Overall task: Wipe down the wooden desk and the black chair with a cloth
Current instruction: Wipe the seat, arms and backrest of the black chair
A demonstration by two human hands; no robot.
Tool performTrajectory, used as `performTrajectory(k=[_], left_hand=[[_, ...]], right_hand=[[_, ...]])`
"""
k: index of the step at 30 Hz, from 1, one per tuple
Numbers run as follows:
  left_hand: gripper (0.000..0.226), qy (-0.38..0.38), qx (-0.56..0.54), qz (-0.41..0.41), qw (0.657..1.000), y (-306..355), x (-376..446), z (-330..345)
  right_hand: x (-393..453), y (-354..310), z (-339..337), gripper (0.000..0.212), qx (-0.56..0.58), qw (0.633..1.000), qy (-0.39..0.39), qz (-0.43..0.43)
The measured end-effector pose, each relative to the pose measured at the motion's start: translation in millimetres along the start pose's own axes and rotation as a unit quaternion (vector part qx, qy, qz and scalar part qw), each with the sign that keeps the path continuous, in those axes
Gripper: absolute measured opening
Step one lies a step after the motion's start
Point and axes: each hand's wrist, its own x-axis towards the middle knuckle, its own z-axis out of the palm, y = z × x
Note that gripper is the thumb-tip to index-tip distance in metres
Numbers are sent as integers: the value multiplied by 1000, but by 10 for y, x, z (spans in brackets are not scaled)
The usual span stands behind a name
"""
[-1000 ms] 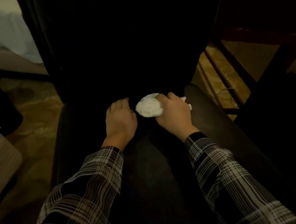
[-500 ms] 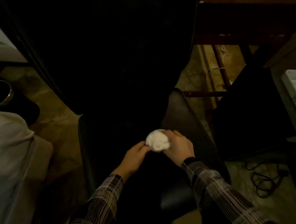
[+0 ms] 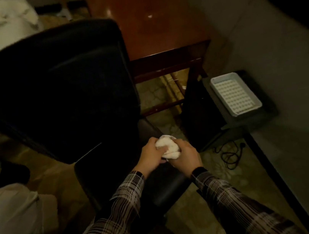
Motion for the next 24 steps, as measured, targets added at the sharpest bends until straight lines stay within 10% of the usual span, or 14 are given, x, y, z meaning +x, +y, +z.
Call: performTrajectory(k=[13, 24], left_hand=[[39, -261, -8, 81, 962, 1472, 445, 311], [39, -228, 139, 93, 959, 2135, 1833, 1556]], right_hand=[[112, -184, -1117, 45, 116, 958, 210, 156], [1495, 999, -2031, 49, 48, 941, 239, 236]])
